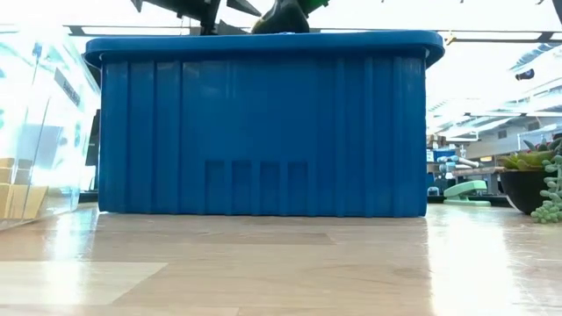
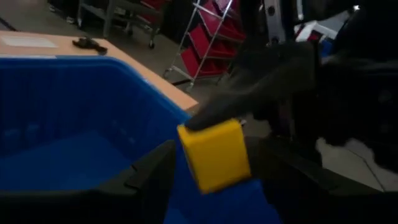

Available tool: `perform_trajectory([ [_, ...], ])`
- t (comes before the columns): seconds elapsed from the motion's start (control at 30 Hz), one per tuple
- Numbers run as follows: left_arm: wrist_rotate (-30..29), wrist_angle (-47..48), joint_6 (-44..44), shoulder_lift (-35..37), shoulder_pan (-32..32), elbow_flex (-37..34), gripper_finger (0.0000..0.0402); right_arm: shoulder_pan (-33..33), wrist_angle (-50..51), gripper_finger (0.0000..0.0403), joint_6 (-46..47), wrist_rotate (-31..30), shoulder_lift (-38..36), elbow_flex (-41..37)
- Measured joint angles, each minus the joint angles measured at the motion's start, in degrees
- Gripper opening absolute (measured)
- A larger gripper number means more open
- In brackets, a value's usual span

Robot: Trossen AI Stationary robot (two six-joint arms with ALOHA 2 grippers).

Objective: Sort Items/Unsort Items

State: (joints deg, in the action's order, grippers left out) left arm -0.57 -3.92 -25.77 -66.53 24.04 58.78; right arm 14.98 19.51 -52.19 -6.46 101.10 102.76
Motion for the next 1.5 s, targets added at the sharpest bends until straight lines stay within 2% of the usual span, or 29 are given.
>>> perform_trajectory([
  [0.17, -3.59, -1.06, -0.01, -1.76, -0.25, 0.07, 0.0239, -1.15, -0.3, 0.013, -0.43, -1.24, 0.16, -0.03],
  [0.37, -1.55, -4.38, -0.18, -3.6, -0.25, 0.07, 0.0237, -1.89, -0.2, 0.013, -1.01, -1.83, 0.17, -0.04],
  [0.5, -1.18, -4.6, -0.2, -4.33, -0.28, 0.11, 0.0206, -1.86, -0.59, 0.0131, -0.54, -1.92, 0.17, -0.07],
  [0.63, -1.24, -5.25, 0.32, -4.33, -0.27, 0.11, 0.014, -1.85, -0.9, 0.0166, 0.05, -2.17, 0.17, -0.07],
  [0.83, -1.83, -5.47, 3.17, -4.34, -0.16, 0.04, 0.014, -1.96, -0.84, 0.022, 4.12, -2.69, -0.07, -0.07],
  [1.03, -3.29, -3.46, 6.76, -0.81, -0.47, 0.0, 0.014, -1.65, 3.3, 0.0228, 8.7, -3.75, -2.75, -0.05],
  [1.13, -5.24, 1.3, 9.24, 2.74, -0.57, 0.5, 0.014, -0.56, 5.98, 0.0228, 10.73, -1.66, -4.73, 0.0],
  [1.33, -8.93, 12.74, 14.14, 8.3, -2.57, 3.02, 0.014, 3.45, 11.2, 0.0228, 18.31, 8.64, -5.99, 0.02],
  [1.5, -12.61, 32.77, 16.47, 10.5, -6.29, 9.53, 0.014, 5.97, 15.46, 0.0228, 22.2, 13.49, -5.47, 0.01],
])
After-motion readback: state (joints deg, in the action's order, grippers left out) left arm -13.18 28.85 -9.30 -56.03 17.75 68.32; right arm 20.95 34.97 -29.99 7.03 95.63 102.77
